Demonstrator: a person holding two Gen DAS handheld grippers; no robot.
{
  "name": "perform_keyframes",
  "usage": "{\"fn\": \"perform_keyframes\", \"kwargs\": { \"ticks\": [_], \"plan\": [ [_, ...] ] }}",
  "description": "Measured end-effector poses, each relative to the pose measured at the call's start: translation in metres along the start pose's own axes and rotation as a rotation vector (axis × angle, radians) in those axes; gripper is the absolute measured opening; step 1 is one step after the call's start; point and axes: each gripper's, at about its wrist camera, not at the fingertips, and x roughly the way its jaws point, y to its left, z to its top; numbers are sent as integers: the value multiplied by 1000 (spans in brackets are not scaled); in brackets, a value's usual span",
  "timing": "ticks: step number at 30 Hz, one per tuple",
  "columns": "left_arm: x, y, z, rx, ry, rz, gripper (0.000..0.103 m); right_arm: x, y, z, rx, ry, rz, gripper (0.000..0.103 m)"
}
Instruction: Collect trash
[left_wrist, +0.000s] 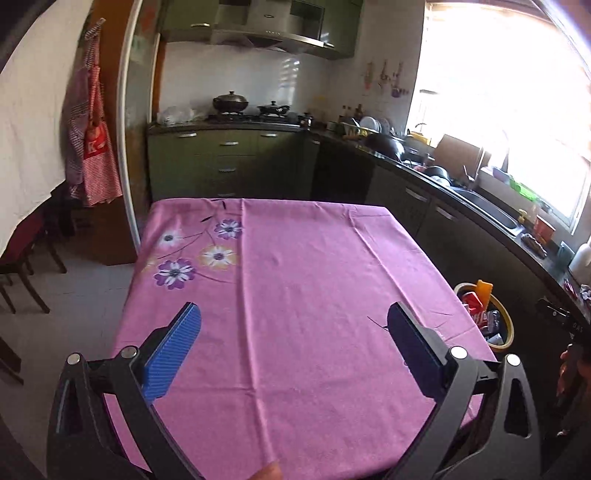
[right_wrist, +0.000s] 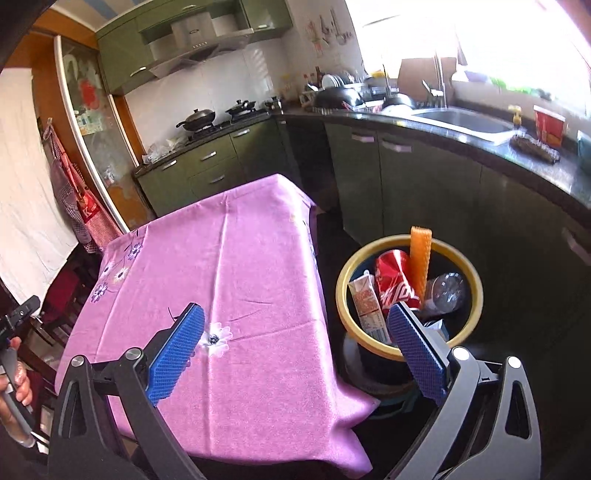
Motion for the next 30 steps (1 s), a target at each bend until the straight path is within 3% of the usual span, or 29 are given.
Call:
{"fn": "perform_keyframes", "kwargs": {
  "ticks": [10,17,30],
  "plan": [
    [-46,-3,-5,78,-100,76,96,-49,35,-15,-100,-103,-87,98],
    [-73,-4,-7,78,-154,56,96,-73,38,-23,-131,-142,-109,98],
    [-83,-10,-9,86,-180,47,96,-87,34,-26,-135,-169,-112,98]
  ]
}}
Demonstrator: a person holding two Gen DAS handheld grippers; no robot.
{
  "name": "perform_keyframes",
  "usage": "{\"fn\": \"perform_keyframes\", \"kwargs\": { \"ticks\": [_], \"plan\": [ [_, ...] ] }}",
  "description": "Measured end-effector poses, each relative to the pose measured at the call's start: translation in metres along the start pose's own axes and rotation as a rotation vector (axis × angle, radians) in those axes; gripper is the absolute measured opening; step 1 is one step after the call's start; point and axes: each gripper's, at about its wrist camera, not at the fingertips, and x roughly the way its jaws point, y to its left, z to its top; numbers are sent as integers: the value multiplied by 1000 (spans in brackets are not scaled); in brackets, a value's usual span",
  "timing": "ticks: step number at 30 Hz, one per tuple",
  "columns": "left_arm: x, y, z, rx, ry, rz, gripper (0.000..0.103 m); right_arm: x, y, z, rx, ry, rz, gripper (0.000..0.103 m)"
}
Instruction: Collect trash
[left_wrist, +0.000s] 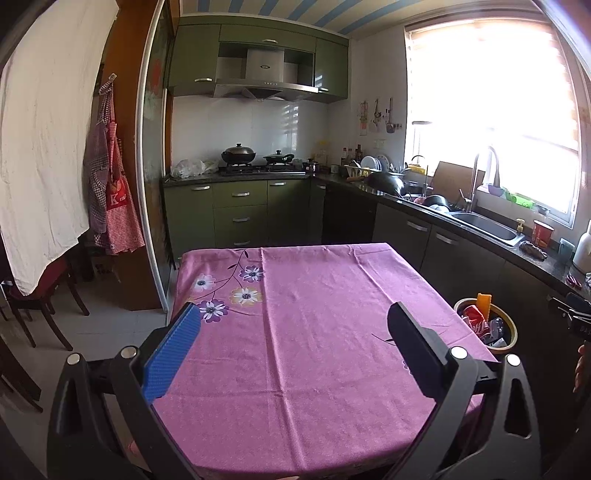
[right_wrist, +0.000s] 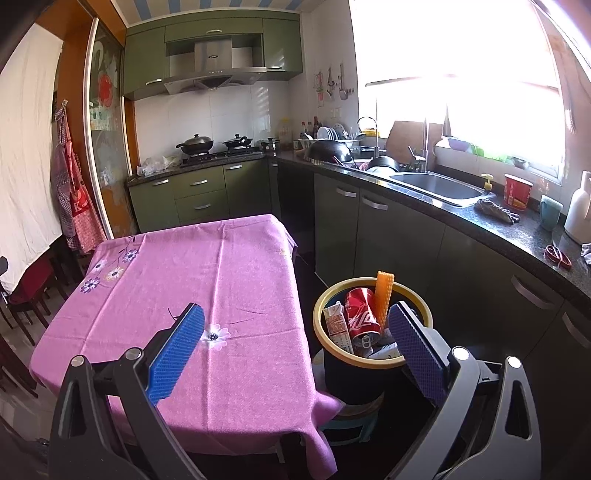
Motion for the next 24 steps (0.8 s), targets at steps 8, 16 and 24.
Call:
{"fn": "perform_keyframes", "kwargs": {
  "ticks": [8,16,24],
  "plan": [
    [3,0,0,-3,7,-10,96,0,0,1,-1,2,2,98],
    [6,-2,-1,2,17,-15,96,3,2,2,-4,10,6,98],
    [7,-3,-2,5,20,-16,96,5,1,1,0,7,11,98]
  ]
}}
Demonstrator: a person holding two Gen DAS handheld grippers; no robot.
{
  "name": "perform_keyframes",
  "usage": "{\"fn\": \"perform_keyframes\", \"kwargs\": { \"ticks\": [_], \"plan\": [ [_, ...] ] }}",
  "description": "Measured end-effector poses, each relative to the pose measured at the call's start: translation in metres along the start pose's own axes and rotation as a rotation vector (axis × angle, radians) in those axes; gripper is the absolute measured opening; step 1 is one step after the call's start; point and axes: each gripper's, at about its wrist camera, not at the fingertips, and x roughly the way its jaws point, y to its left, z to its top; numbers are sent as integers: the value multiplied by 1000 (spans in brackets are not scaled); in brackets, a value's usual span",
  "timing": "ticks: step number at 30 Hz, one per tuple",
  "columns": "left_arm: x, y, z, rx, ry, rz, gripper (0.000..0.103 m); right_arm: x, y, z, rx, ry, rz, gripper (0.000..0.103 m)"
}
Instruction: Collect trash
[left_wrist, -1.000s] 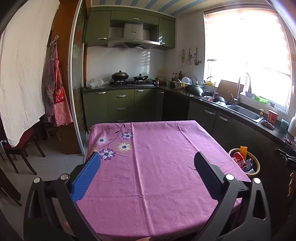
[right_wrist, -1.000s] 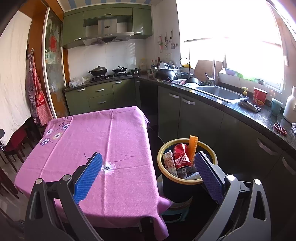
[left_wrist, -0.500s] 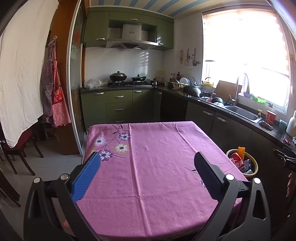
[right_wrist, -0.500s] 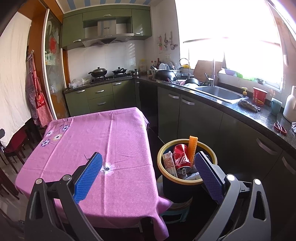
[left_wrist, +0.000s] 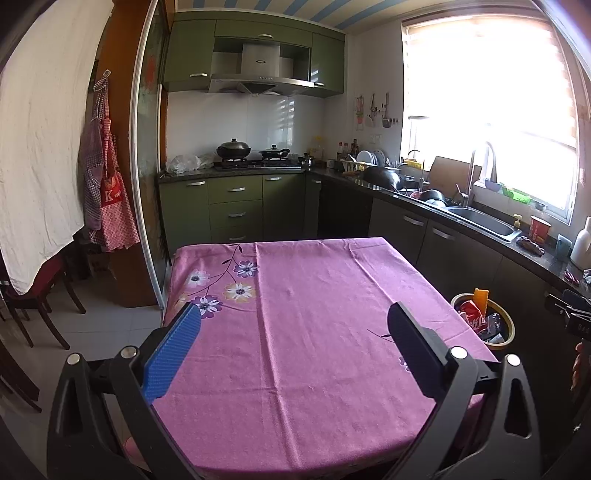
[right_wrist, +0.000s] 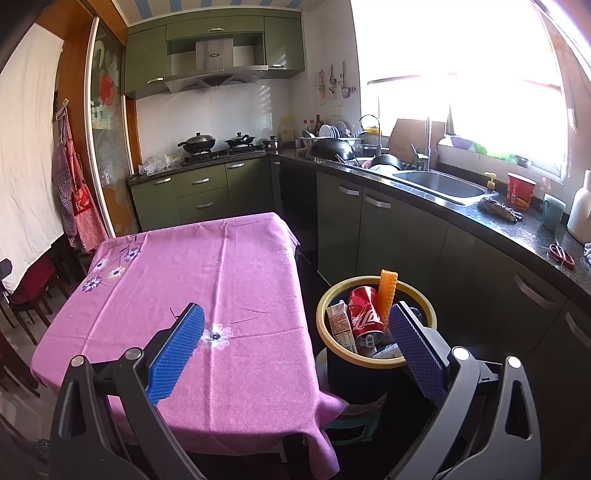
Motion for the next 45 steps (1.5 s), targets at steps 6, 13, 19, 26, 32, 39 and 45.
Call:
{"fn": "perform_keyframes", "kwargs": {
  "ticks": [6,13,19,26,32,39,45],
  "plan": [
    [1,0,-1,1,8,-3,96,0,0,0,0,0,1,98],
    [5,-1,-1,5,16,-8,96,0,0,-1,1,2,2,98],
    [7,-1,-1,5,25,-11,96,2,2,-3,2,4,5,98],
    [9,0,-1,0,29,-16,96,2,2,-3,2,6,7,98],
    [9,-2,-3,2,31,-18,96,2,3,-3,2,7,8,98],
    [9,-3,-3,2,34,-24,96,3,3,-3,2,10,10,98],
    [10,-3,-3,0,39,-27,96,5,4,-2,2,10,10,98]
  ]
}}
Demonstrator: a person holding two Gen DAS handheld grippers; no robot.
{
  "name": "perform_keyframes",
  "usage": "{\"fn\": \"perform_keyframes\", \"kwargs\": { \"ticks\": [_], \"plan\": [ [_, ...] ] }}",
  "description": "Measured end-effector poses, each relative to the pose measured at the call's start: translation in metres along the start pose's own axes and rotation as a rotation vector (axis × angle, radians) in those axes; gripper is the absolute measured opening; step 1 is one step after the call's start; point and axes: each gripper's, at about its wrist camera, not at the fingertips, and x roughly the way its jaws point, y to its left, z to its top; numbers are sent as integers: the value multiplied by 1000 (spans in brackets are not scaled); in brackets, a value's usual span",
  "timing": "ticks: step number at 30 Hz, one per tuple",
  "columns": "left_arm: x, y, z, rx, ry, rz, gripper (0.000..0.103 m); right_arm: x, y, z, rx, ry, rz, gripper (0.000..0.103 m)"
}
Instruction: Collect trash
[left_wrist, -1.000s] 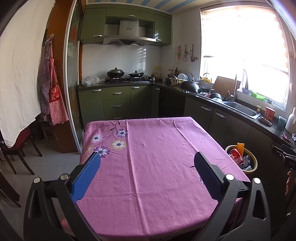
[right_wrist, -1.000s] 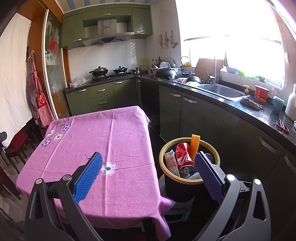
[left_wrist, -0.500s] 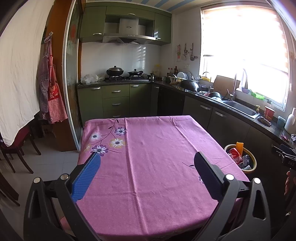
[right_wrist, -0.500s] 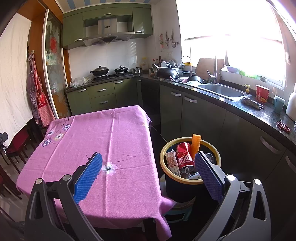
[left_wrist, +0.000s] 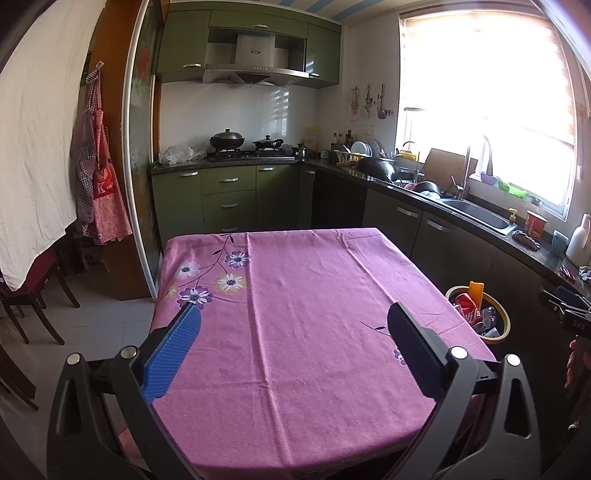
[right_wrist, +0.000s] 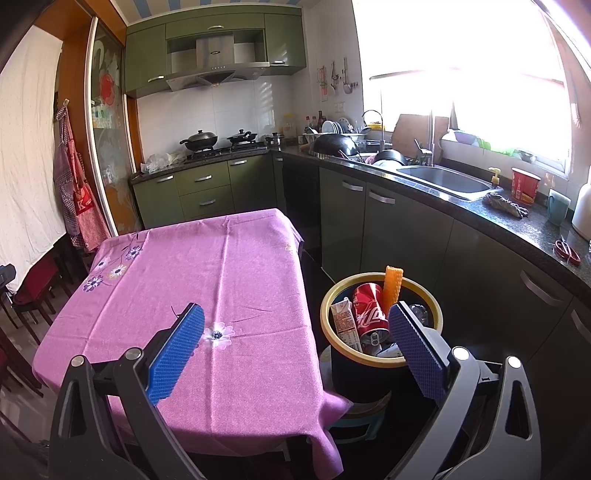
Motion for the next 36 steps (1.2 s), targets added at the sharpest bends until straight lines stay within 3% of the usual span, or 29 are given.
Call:
{"fn": "perform_keyframes", "kwargs": {
  "ticks": [21,28,36],
  "plan": [
    [5,-3,-1,13,20,-13,96,5,4,-2,-4,12,3,98],
    [11,0,-2,-18,37,-54,96,7,5,-3,-5,18,4,98],
    [17,5,-4,-22,46,-21,96,9,5,-4,-4,24,5,98]
  ]
}}
